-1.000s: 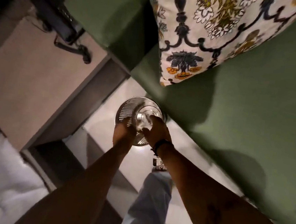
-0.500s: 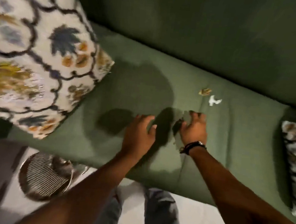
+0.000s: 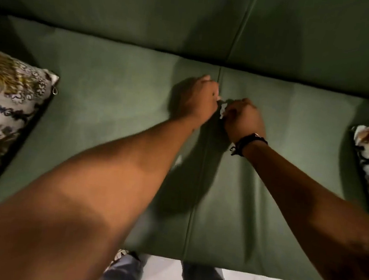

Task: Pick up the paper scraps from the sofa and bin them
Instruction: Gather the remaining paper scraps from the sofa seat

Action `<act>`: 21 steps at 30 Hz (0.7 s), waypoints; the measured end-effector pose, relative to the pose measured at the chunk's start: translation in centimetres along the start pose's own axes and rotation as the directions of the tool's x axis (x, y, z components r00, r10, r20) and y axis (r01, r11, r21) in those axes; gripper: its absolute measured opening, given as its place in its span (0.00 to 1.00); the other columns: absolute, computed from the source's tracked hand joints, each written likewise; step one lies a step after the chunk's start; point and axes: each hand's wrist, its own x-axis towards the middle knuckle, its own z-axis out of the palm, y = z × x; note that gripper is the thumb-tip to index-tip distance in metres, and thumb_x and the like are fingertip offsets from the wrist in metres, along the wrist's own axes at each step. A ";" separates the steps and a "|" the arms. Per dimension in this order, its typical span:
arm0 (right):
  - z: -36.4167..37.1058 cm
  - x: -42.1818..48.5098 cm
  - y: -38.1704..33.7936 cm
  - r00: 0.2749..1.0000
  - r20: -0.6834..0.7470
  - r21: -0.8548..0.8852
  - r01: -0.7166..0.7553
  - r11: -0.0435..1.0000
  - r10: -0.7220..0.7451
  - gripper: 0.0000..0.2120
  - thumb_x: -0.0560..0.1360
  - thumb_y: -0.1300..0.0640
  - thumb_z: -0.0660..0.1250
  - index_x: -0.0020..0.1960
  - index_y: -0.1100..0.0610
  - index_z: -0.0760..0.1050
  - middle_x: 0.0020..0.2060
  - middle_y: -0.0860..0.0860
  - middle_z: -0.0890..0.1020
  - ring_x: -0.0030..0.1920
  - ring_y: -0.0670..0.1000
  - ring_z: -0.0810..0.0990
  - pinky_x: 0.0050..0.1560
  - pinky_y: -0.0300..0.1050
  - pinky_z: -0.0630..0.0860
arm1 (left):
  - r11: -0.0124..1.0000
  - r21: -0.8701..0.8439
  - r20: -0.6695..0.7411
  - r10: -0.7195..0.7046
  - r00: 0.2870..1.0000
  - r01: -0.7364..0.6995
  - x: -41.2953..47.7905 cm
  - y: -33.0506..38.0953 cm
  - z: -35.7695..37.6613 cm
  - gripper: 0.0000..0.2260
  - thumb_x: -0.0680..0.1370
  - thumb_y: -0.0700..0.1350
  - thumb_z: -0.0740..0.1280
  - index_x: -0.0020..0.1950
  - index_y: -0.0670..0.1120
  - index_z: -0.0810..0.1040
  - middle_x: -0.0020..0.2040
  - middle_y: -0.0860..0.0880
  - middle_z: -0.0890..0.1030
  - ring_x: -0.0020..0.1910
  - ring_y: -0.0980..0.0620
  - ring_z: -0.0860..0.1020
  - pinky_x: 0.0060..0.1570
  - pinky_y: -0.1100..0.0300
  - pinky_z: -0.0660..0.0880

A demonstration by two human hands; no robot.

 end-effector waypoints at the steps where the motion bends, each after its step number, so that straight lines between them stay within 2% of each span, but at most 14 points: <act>1: -0.1 -0.7 -0.3 1.000 -0.018 0.045 -0.023 0.999 0.024 0.11 0.77 0.63 0.60 0.49 0.60 0.81 0.53 0.61 0.79 0.48 0.61 0.79 0.51 0.54 0.78 | 0.997 -0.072 -0.028 -0.039 0.999 0.037 -1.1 -0.2 -0.4 0.05 0.77 0.41 0.68 0.42 0.43 0.81 0.51 0.42 0.81 0.48 0.43 0.79 0.40 0.57 0.69; 3: -0.3 -2.9 -1.3 0.997 -0.037 0.155 -0.067 0.986 0.074 0.10 0.76 0.66 0.61 0.46 0.61 0.81 0.51 0.61 0.81 0.49 0.61 0.80 0.53 0.54 0.77 | 0.963 -0.253 -0.119 -0.124 0.985 0.090 -4.8 -1.4 -1.8 0.05 0.76 0.37 0.68 0.40 0.41 0.81 0.46 0.41 0.82 0.44 0.46 0.78 0.43 0.55 0.72; 6: 0.8 -8.2 -5.0 0.996 0.025 0.285 -0.092 0.954 0.088 0.07 0.73 0.67 0.66 0.43 0.59 0.81 0.46 0.60 0.82 0.46 0.59 0.81 0.51 0.47 0.75 | 0.898 -0.405 -0.288 -0.302 0.909 0.171 -12.7 -6.2 -5.2 0.03 0.75 0.37 0.70 0.41 0.41 0.82 0.41 0.43 0.81 0.41 0.51 0.77 0.45 0.61 0.72; 8: 2.5 -13.0 -8.6 0.996 0.087 0.351 -0.007 0.936 -0.025 0.08 0.72 0.67 0.69 0.39 0.56 0.81 0.41 0.58 0.82 0.42 0.55 0.80 0.48 0.45 0.75 | 0.850 -0.485 -0.368 -0.409 0.835 0.203 -18.8 -10.4 -7.7 0.03 0.75 0.34 0.71 0.42 0.41 0.82 0.41 0.47 0.79 0.40 0.58 0.77 0.47 0.69 0.73; 10: 5.3 -18.5 -13.2 0.961 0.188 0.408 0.111 0.906 -0.202 0.09 0.72 0.66 0.68 0.38 0.53 0.80 0.39 0.55 0.83 0.42 0.51 0.79 0.48 0.46 0.75 | 0.831 -0.480 -0.441 -0.505 0.742 0.280 -25.5 -15.7 -10.2 0.04 0.75 0.34 0.71 0.42 0.41 0.83 0.41 0.47 0.80 0.41 0.59 0.78 0.49 0.69 0.74; 11: 6.9 -21.4 -15.7 0.924 0.259 0.428 0.151 0.891 -0.282 0.07 0.73 0.62 0.66 0.39 0.53 0.80 0.40 0.55 0.83 0.42 0.52 0.80 0.47 0.47 0.74 | 0.809 -0.470 -0.465 -0.568 0.679 0.354 -28.8 -18.7 -11.2 0.03 0.75 0.34 0.71 0.43 0.41 0.83 0.41 0.46 0.81 0.41 0.55 0.80 0.49 0.64 0.76; 13: 10.1 -26.6 -20.7 0.830 0.382 0.432 0.228 0.873 -0.406 0.09 0.75 0.56 0.62 0.40 0.54 0.79 0.40 0.56 0.82 0.42 0.56 0.80 0.43 0.49 0.75 | 0.665 -0.519 -0.434 -0.747 0.504 0.538 -34.2 -24.1 -12.7 0.04 0.75 0.36 0.70 0.41 0.40 0.83 0.41 0.42 0.83 0.42 0.44 0.81 0.49 0.54 0.78; 14: 12.1 -28.9 -23.2 0.783 0.412 0.430 0.284 0.857 -0.466 0.08 0.74 0.57 0.64 0.38 0.56 0.79 0.39 0.57 0.82 0.41 0.58 0.81 0.40 0.49 0.76 | 0.577 -0.548 -0.405 -0.816 0.412 0.605 -36.6 -26.6 -13.1 0.06 0.76 0.37 0.69 0.39 0.41 0.83 0.40 0.41 0.83 0.42 0.41 0.81 0.47 0.55 0.78; 15: 14.4 -30.9 -25.5 0.746 0.419 0.407 0.355 0.841 -0.518 0.05 0.72 0.61 0.68 0.37 0.57 0.79 0.38 0.58 0.83 0.40 0.58 0.82 0.38 0.48 0.78 | 0.506 -0.570 -0.388 -0.860 0.331 0.648 -38.6 -29.0 -13.5 0.07 0.76 0.37 0.68 0.38 0.42 0.82 0.38 0.43 0.83 0.41 0.40 0.81 0.44 0.62 0.78; 16: 16.8 -32.5 -27.6 0.698 0.428 0.373 0.443 0.815 -0.575 0.04 0.69 0.66 0.71 0.37 0.59 0.80 0.37 0.59 0.83 0.42 0.58 0.83 0.39 0.47 0.81 | 0.445 -0.587 -0.378 -0.890 0.257 0.677 -40.2 -31.3 -13.6 0.08 0.76 0.37 0.67 0.37 0.42 0.82 0.36 0.43 0.82 0.40 0.40 0.81 0.39 0.69 0.74; 17: 18.8 -33.4 -29.3 0.646 0.464 0.349 0.496 0.796 -0.606 0.03 0.69 0.67 0.71 0.41 0.61 0.81 0.40 0.59 0.84 0.46 0.59 0.83 0.44 0.48 0.81 | 0.386 -0.596 -0.358 -0.913 0.197 0.704 -41.3 -33.3 -13.6 0.08 0.76 0.38 0.67 0.38 0.41 0.83 0.36 0.42 0.82 0.40 0.40 0.81 0.36 0.70 0.71; 18: 20.8 -34.2 -31.0 0.598 0.532 0.345 0.493 0.799 -0.599 0.05 0.72 0.66 0.68 0.47 0.62 0.80 0.47 0.60 0.84 0.52 0.59 0.82 0.52 0.49 0.80 | 0.326 -0.593 -0.333 -0.932 0.145 0.736 -42.4 -35.3 -13.5 0.08 0.76 0.39 0.68 0.40 0.39 0.83 0.38 0.39 0.83 0.41 0.39 0.81 0.37 0.64 0.71; 19: 22.5 -34.8 -32.4 0.548 0.629 0.315 0.469 0.825 -0.551 0.09 0.76 0.63 0.64 0.54 0.61 0.79 0.54 0.59 0.82 0.56 0.59 0.79 0.56 0.50 0.78 | 0.287 -0.573 -0.308 -0.944 0.123 0.768 -43.3 -37.0 -13.4 0.08 0.76 0.41 0.68 0.41 0.38 0.84 0.40 0.36 0.84 0.43 0.37 0.81 0.39 0.59 0.73; 21: 25.0 -35.5 -33.9 0.462 0.773 0.196 0.480 0.855 -0.436 0.14 0.78 0.57 0.61 0.62 0.57 0.75 0.60 0.57 0.80 0.59 0.59 0.78 0.57 0.51 0.76 | 0.252 -0.527 -0.226 -0.962 0.152 0.812 -44.6 -39.6 -12.9 0.09 0.76 0.41 0.69 0.43 0.36 0.84 0.44 0.32 0.84 0.46 0.34 0.82 0.46 0.49 0.77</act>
